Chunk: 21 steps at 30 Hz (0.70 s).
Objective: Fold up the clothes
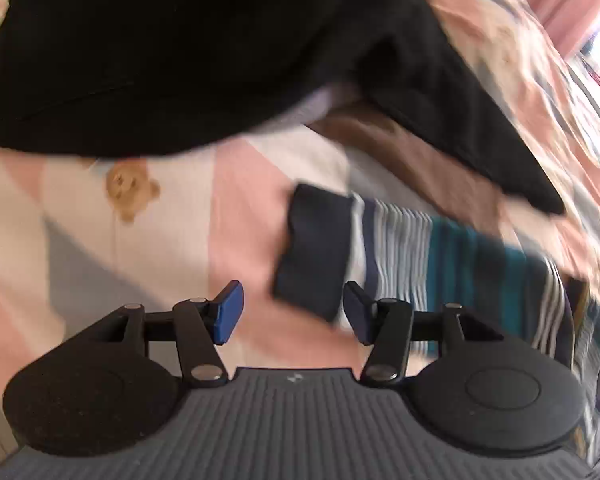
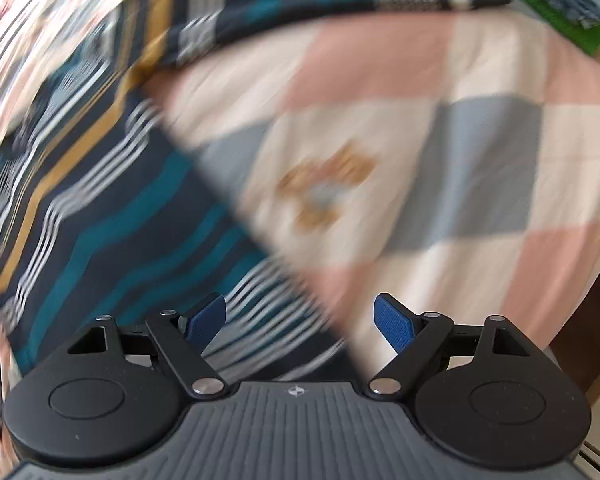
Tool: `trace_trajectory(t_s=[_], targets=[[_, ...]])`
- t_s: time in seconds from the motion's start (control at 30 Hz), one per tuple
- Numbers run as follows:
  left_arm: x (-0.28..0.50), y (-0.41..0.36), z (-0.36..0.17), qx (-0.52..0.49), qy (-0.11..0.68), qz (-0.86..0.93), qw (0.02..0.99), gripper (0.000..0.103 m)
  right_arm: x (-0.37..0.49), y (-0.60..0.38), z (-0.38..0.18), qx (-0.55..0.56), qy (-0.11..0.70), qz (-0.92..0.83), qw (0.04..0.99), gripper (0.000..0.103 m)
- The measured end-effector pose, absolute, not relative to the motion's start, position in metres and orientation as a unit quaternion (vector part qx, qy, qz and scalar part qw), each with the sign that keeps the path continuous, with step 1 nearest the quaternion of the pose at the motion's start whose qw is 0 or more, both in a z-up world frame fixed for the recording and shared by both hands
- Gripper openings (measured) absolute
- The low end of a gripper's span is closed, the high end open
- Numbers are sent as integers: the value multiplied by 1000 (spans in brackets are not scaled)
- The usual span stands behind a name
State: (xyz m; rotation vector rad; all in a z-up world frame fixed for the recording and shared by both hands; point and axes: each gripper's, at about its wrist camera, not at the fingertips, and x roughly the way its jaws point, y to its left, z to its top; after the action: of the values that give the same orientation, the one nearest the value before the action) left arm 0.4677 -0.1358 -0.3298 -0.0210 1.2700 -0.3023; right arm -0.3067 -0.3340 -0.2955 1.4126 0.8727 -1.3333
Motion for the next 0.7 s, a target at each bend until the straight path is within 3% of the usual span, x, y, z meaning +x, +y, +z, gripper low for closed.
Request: trace_trajectory(t_s=[0.17, 0.2, 0.27, 0.43, 0.5, 0.6, 0.67, 0.7], targets=[[494, -151, -366, 16, 616, -147, 774, 46, -265, -320, -294, 580, 376, -536, 484, 86], [493, -154, -369, 29, 613, -146, 776, 25, -259, -320, -294, 581, 377, -536, 483, 86], [486, -156, -362, 48, 594, -143, 790, 7, -253, -322, -293, 584, 375, -534, 483, 86], [439, -129, -294, 85, 461, -144, 872, 0, -246, -321, -280, 582, 353, -539, 496, 86], [436, -112, -289, 136, 426, -106, 888, 0, -247, -321, -277, 586, 343, -539, 498, 87], [454, -90, -309, 184, 452, -65, 870, 0, -250, -323, -281, 590, 340, -535, 500, 87], [456, -82, -310, 153, 485, -93, 856, 0, -252, -324, -285, 590, 343, -532, 500, 87], [453, -79, -305, 114, 501, -121, 849, 8, -254, -324, -287, 592, 344, -530, 500, 87]])
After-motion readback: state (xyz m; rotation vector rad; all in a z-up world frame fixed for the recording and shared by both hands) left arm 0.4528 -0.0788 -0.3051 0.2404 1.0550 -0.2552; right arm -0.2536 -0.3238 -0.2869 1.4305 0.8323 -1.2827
